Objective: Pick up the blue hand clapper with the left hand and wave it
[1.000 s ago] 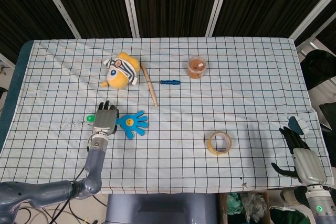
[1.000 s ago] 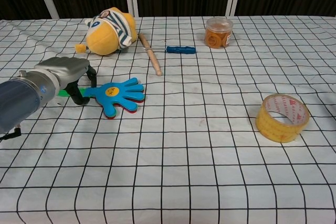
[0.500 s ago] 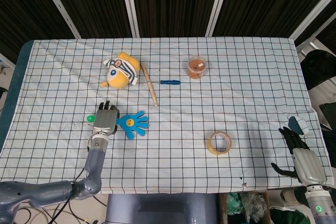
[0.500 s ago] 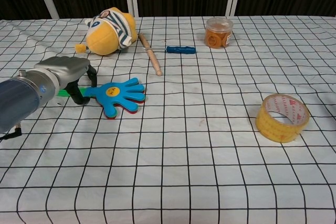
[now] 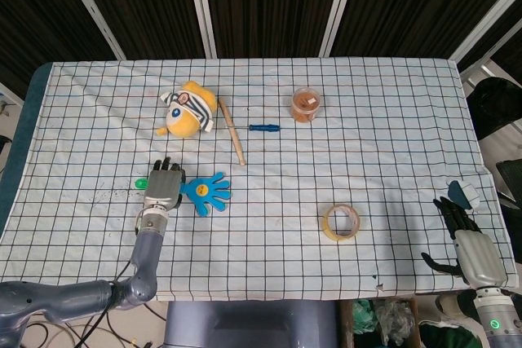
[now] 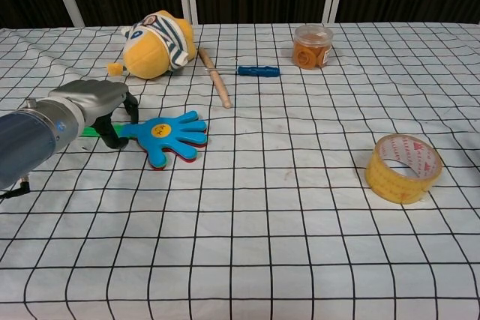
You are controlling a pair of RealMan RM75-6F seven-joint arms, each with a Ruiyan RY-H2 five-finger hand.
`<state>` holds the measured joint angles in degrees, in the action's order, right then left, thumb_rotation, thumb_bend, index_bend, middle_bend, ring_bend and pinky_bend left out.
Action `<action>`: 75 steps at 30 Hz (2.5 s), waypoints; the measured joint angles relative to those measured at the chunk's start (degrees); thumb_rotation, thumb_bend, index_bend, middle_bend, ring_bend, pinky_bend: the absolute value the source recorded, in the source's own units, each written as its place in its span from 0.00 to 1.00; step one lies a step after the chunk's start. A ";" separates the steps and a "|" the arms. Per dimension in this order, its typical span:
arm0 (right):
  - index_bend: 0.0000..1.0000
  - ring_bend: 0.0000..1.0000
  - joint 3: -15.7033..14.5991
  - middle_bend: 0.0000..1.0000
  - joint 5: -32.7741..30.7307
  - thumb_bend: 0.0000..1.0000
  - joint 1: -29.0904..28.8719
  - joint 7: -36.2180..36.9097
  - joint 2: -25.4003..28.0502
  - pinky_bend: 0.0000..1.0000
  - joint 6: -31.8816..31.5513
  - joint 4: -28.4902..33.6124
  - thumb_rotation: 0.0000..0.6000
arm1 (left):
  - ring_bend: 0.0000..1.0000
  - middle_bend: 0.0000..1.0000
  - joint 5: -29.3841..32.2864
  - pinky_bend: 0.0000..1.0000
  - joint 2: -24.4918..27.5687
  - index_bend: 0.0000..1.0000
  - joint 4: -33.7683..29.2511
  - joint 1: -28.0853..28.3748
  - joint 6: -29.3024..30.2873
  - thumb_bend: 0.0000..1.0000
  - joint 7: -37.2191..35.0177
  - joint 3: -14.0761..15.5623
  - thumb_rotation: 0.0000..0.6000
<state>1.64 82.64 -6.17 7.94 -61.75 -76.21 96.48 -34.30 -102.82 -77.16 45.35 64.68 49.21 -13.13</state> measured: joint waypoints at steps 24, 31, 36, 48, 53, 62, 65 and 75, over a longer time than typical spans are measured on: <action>0.00 0.00 0.00 0.00 -0.14 0.19 0.01 -0.20 0.06 0.15 0.11 0.25 1.00 | 0.60 0.70 -13.94 0.73 -0.41 0.57 -0.99 -2.48 2.28 0.57 -16.71 -1.25 1.00; 0.00 0.00 0.12 0.00 -0.30 0.19 0.05 0.03 0.12 0.15 0.02 0.37 1.00 | 0.68 0.79 -22.30 0.85 1.13 0.62 -4.00 -4.08 4.10 0.59 -24.92 -1.11 1.00; 0.00 0.00 0.09 0.00 -0.24 0.20 0.09 0.08 0.13 0.15 -0.03 0.42 1.00 | 0.71 0.83 -29.09 0.92 3.10 0.65 -6.02 -5.34 5.82 0.61 -29.99 -0.08 1.00; 0.00 0.00 0.22 0.00 -0.35 0.20 0.22 0.19 0.13 0.15 -0.29 0.52 1.00 | 0.72 0.84 -45.41 0.94 8.24 0.66 -9.45 -7.12 11.44 0.63 -40.19 2.85 1.00; 0.00 0.00 0.26 0.00 -0.42 0.20 0.20 0.23 0.17 0.15 -0.22 0.52 1.00 | 0.72 0.84 -52.63 0.94 10.43 0.67 -13.23 -8.44 17.53 0.62 -45.97 3.19 1.00; 0.00 0.00 0.23 0.00 -0.45 0.20 0.16 0.26 0.23 0.15 -0.06 0.54 1.00 | 0.72 0.84 -56.29 0.94 11.45 0.67 -19.27 -14.26 30.65 0.62 -56.11 1.70 1.00; 0.00 0.00 0.27 0.00 -0.47 0.20 0.19 0.35 0.29 0.15 -0.11 0.58 1.00 | 0.73 0.84 -53.41 0.94 10.83 0.67 -19.45 -15.94 31.52 0.62 -58.60 1.02 1.00; 0.00 0.00 0.22 0.00 -0.36 0.20 0.18 -0.09 0.11 0.15 -0.17 0.45 1.00 | 0.73 0.85 -37.03 0.94 12.39 0.68 -21.96 -17.12 26.66 0.62 -44.47 -0.14 1.00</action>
<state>1.86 82.29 -5.99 7.85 -61.64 -76.38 96.93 -71.33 -90.43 -99.12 28.23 91.34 4.73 -13.27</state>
